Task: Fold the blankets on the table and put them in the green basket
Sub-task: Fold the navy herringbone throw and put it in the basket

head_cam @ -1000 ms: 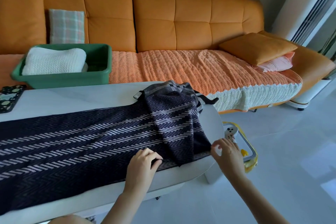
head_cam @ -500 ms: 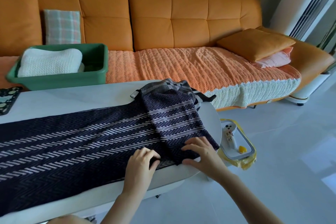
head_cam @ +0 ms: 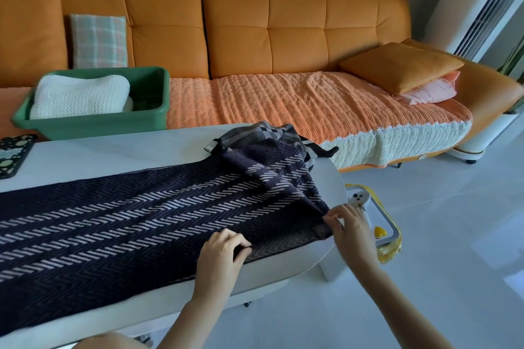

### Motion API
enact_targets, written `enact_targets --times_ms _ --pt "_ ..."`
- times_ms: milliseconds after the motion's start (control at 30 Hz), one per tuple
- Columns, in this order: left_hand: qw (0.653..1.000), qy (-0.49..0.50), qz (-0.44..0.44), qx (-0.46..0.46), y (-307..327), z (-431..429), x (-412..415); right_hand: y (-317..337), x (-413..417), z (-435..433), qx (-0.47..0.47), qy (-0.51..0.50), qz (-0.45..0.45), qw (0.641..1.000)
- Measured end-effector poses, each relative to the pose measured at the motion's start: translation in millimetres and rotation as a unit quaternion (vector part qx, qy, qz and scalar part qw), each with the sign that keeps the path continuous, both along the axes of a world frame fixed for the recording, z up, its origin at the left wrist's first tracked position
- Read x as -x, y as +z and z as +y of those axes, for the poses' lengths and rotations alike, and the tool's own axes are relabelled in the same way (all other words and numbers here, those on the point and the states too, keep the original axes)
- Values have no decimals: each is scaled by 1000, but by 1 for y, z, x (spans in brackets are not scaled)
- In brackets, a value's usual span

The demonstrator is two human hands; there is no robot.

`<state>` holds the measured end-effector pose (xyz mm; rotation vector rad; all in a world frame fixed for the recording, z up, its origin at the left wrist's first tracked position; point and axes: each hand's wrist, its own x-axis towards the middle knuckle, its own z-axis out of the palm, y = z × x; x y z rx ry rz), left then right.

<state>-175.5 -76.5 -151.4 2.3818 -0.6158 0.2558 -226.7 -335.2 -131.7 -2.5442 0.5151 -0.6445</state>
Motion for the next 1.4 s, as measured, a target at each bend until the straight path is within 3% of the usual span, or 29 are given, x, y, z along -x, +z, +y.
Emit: enact_targets --times_ms 133,233,467,633,833,1133,1400 --pt "1000 -6 0 4 -2 0 0 -3 6 -16 7 -11 61 998" --pt "1000 -14 -3 -4 -3 1 -1 1 2 -13 -9 6 36 999" --pt "995 -58 -50 -61 9 2 -3 -8 2 -7 60 214 63 973" --pt "974 -127 -116 -145 16 2 -6 -15 -3 -8 115 204 33 972" --pt "947 -154 -134 -249 14 2 -14 -11 -3 -6 127 181 -10 975" --pt "943 -168 -154 -242 18 2 -13 -15 1 -9 131 214 21 968" --pt "972 -131 -80 -179 2 18 2 -16 5 -10 156 230 -6 961"
